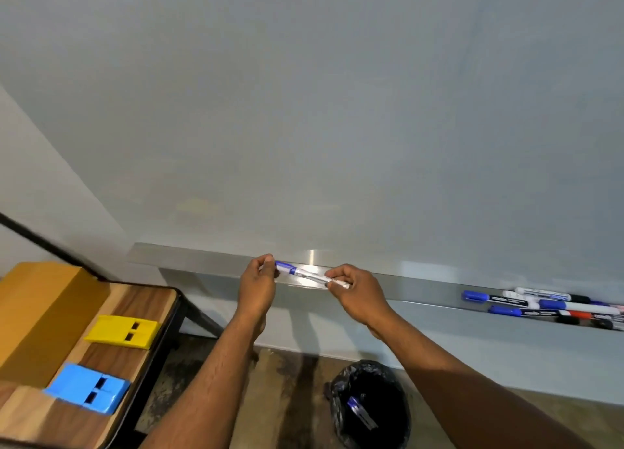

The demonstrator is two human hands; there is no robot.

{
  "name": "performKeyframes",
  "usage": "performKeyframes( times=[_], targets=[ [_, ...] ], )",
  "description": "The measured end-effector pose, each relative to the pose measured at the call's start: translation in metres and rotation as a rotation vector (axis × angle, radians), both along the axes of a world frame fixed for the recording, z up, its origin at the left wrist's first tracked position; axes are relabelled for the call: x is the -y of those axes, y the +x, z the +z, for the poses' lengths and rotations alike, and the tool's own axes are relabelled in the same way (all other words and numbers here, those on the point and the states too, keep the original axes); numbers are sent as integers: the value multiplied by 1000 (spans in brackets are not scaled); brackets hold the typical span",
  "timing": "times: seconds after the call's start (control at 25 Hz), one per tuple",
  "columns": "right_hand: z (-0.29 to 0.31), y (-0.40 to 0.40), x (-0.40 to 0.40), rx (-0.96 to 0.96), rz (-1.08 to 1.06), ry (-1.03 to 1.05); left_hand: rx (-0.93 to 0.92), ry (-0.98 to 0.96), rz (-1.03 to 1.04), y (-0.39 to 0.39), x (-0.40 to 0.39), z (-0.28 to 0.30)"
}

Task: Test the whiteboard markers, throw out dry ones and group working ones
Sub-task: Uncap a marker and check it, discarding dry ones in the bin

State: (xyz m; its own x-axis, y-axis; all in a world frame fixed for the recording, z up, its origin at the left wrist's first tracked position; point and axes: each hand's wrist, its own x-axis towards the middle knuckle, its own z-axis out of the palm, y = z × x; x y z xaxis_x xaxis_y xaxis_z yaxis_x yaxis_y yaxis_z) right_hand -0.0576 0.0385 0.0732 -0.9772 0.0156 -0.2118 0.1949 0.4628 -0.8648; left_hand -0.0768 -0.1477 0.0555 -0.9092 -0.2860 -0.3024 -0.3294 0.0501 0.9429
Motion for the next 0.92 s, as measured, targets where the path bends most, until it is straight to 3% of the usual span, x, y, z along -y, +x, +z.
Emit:
performKeyframes(
  times=[0.2,0.32,0.64,0.92],
  targets=[
    [-22,-33,39,-64,-1,99,117,-669,-215,-12,84,-43],
    [-39,-50,69,-111,39,165,195,-891,-323,-18,119,-66],
    [-83,-87,163,-143,174,198,268,-1066,-246,-38,179,-79],
    [-102,-95,184,-270,282,414,228,-1055,-251,-33,191,-93]
  ],
)
